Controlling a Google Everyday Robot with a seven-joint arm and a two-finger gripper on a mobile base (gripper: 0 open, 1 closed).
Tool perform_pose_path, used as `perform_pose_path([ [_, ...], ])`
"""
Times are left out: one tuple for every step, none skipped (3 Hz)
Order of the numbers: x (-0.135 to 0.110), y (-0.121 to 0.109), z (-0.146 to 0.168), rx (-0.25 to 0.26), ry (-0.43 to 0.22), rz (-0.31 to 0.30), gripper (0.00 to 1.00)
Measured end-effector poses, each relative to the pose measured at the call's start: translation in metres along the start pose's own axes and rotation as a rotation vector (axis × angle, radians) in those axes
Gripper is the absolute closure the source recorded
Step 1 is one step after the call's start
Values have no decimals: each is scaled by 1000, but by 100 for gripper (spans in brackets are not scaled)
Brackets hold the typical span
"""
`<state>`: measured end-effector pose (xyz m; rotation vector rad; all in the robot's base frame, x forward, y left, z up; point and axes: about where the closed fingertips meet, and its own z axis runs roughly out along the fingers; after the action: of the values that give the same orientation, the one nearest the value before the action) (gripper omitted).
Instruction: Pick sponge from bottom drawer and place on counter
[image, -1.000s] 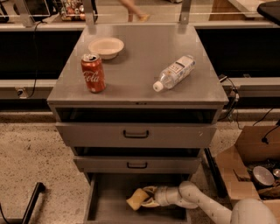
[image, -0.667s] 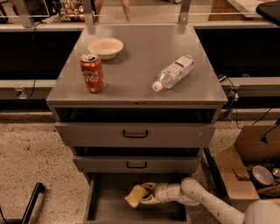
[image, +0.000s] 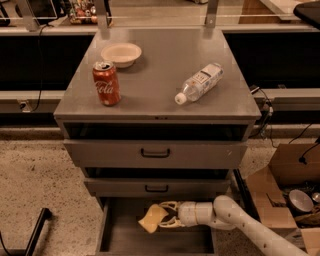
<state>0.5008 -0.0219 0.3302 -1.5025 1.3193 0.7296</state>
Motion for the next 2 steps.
perform_pose_path([
  [-49, -3, 7, -48, -45, -113, 100],
  [-56, -3, 8, -54, -55, -126, 100],
])
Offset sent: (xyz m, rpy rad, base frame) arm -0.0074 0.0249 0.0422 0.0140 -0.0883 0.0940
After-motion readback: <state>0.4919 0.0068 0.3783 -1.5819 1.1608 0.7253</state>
